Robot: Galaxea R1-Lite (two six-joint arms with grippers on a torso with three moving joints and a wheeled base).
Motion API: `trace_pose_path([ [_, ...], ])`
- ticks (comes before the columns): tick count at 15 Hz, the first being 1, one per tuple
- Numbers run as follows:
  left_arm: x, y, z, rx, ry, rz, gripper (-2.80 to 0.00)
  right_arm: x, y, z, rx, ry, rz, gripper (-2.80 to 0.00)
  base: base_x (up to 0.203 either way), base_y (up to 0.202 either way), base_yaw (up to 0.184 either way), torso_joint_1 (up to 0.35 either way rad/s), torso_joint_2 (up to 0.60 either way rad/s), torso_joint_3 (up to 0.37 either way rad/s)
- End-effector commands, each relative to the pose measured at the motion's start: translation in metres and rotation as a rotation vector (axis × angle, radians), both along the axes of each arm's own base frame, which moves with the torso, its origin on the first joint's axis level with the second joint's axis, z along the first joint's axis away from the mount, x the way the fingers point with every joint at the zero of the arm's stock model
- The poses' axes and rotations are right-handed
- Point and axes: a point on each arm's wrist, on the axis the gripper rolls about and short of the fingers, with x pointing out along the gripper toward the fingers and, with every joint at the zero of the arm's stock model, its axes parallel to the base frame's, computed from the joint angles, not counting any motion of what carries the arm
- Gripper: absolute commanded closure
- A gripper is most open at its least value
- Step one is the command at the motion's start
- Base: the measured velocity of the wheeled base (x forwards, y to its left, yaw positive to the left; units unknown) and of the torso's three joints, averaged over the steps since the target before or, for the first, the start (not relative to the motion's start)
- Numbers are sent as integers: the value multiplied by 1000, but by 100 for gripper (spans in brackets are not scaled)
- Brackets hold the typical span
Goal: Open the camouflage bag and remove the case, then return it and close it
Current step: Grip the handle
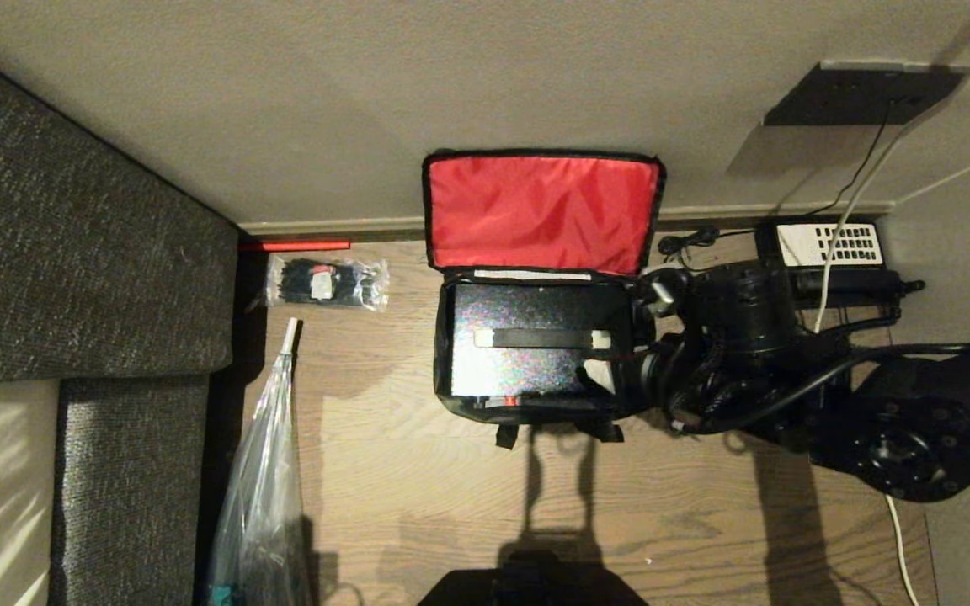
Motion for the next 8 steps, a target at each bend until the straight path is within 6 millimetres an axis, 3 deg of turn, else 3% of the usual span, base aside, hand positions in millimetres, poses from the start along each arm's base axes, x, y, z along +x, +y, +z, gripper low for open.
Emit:
trace_pose_path([
  [1, 0, 0, -1, -1, 1, 1, 0, 2, 31, -23, -189, -63, -87, -280, 0, 0, 0, 0, 0, 0],
  [5, 0, 0, -1, -1, 1, 1, 0, 11, 41, -29, -553, -235, -86, -280, 0, 0, 0, 0, 0, 0],
  [8, 0, 0, -1, -1, 1, 1, 0, 20, 46, -55, -771, -281, -143, -280, 0, 0, 0, 0, 0, 0],
])
